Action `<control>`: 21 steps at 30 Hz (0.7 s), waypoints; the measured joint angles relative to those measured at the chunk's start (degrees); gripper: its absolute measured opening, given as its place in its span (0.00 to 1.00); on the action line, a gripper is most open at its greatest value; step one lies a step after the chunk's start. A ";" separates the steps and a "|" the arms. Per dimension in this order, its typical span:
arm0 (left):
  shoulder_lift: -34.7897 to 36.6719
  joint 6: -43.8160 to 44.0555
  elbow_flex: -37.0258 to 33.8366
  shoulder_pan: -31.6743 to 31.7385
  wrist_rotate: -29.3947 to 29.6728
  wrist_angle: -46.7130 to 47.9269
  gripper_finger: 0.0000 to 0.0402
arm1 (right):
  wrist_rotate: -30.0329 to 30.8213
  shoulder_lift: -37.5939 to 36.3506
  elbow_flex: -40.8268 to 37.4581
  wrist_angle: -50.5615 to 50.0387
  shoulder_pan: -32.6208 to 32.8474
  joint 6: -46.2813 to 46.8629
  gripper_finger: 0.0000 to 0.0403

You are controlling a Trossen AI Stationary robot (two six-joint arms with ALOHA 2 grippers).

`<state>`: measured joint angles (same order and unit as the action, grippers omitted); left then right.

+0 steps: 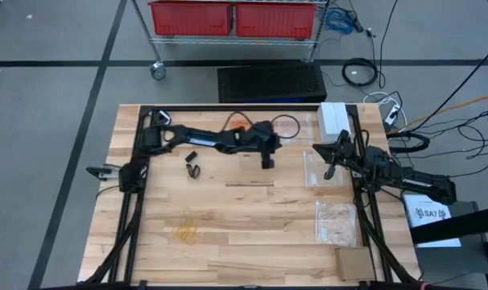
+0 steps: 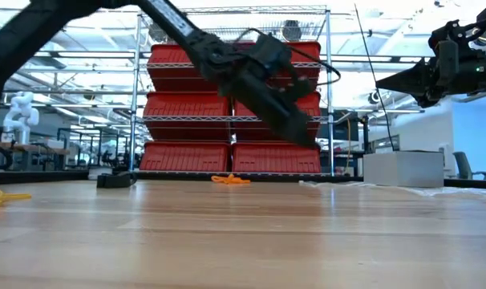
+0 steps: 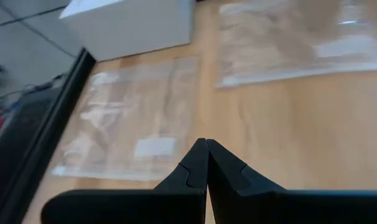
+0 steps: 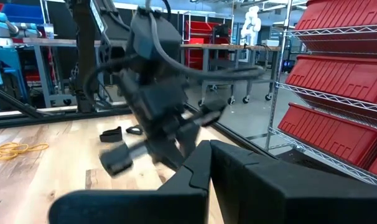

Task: Sort rubber bands
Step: Open the top right zip bag

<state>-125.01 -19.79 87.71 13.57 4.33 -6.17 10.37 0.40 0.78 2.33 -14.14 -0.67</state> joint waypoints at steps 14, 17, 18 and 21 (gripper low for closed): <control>-14.16 5.57 13.12 -0.34 15.01 0.95 0.02 | 0.00 0.00 0.02 0.02 0.01 0.01 0.00; -14.40 5.85 13.95 -0.08 15.71 0.98 0.02 | 0.00 0.00 0.01 0.00 0.00 0.01 0.00; -14.40 5.90 13.98 -0.04 15.71 0.99 0.02 | 0.00 0.00 -0.01 0.03 -0.01 0.01 0.00; -14.40 5.90 14.00 0.22 15.23 3.09 0.02 | 0.00 0.00 -0.01 0.03 -0.02 0.01 0.00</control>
<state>-139.41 -13.89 101.71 13.79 19.55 -3.08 10.37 0.40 0.78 2.36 -14.15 -0.67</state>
